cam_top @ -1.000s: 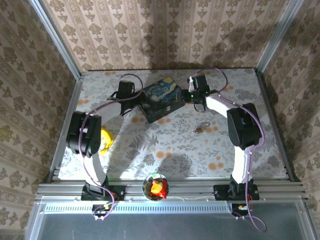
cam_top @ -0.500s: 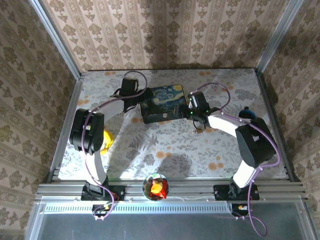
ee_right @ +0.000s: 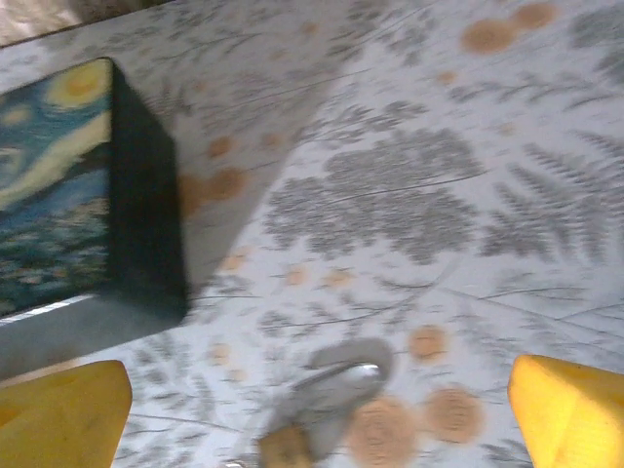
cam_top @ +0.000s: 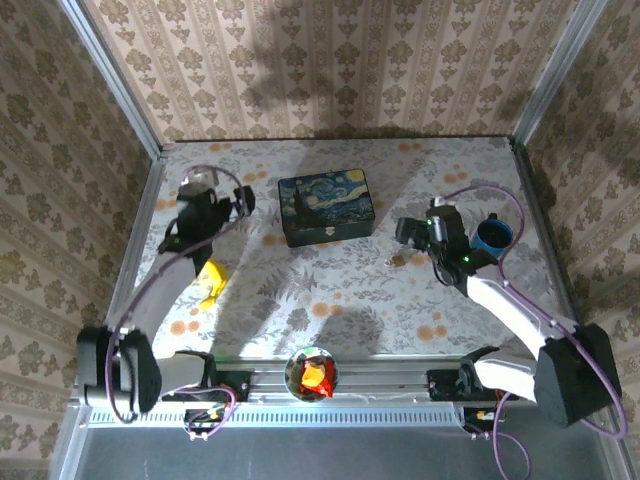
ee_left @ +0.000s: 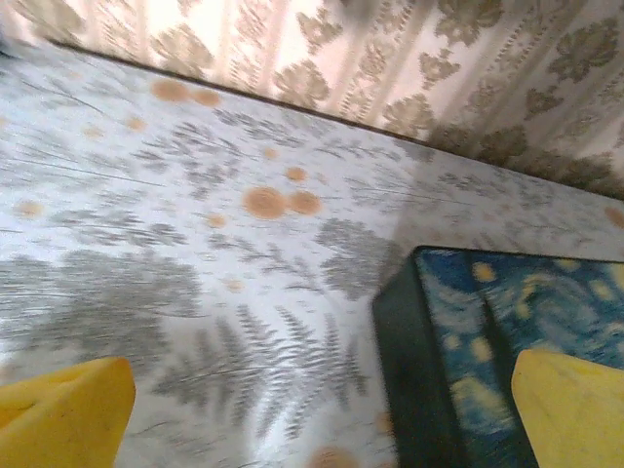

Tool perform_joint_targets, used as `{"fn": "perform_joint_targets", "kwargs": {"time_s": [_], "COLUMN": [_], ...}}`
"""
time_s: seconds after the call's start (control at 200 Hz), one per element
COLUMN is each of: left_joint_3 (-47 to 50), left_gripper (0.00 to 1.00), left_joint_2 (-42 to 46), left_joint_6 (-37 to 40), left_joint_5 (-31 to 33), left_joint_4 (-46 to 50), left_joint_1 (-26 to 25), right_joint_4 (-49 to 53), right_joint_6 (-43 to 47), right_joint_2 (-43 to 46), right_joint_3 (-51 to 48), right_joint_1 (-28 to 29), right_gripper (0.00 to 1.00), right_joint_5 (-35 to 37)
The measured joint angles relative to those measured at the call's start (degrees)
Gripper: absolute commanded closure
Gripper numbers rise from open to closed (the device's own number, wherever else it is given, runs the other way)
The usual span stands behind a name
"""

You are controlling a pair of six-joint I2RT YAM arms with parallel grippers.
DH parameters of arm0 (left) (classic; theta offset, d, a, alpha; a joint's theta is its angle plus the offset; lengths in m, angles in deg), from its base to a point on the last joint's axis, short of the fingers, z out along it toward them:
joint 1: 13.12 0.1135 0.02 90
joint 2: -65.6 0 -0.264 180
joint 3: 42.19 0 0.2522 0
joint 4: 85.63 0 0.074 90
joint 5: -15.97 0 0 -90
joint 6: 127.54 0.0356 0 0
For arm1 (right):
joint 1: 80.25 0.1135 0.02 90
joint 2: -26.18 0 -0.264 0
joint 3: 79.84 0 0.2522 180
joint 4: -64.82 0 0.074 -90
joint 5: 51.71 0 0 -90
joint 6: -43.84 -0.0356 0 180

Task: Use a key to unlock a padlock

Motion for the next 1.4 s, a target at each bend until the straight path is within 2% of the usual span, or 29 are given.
{"fn": "perform_joint_targets", "kwargs": {"time_s": [0.15, 0.26, 0.37, 0.5, 0.725, 0.945, 1.21, 1.4], "left_joint_3": [13.5, 19.8, 25.6, 29.5, 30.7, 29.7, 22.6, 22.0], "left_gripper": [0.00, 0.00, 0.00, 0.00, 0.00, 0.00, 0.00, 0.00], "left_joint_2": [9.0, 9.7, 8.6, 3.9, -9.4, -20.7, -22.1, -22.1], "left_joint_6": [9.5, 13.6, 17.0, 19.7, 21.5, 22.8, 23.2, 23.2], "left_joint_5": [4.1, 4.9, 4.7, 3.5, -1.1, -5.7, -7.1, -6.3], "left_joint_4": [-6.7, -11.6, -19.5, -28.9, -46.9, -57.1, -51.9, -50.2], "left_joint_1": [3.3, 6.7, 9.1, 10.7, 11.2, 11.2, 11.5, 11.6], "right_joint_4": [-8.3, -13.4, -20.4, -27.8, -37.2, -47.1, -56.8, -54.5], "right_joint_6": [7.8, 12.7, 16.8, 19.5, 21.8, 23.0, 22.8, 21.6], "right_joint_2": [7.1, 10.3, 11.3, 10.1, 2.0, -6.8, -20.6, -22.8], "right_joint_3": [-10.6, -15.2, -18.2, -21.5, -22.6, -23.0, -20.4, -16.3], "right_joint_1": [-0.1, -0.8, -2.4, -5.4, -9.0, -11.1, -12.8, -15.6], "right_gripper": [0.00, 0.00, 0.00, 0.00, 0.00, 0.00, 0.00, 0.00], "right_joint_5": [7.7, 11.2, 11.6, 10.3, 7.2, 2.6, -1.0, -5.2]}}
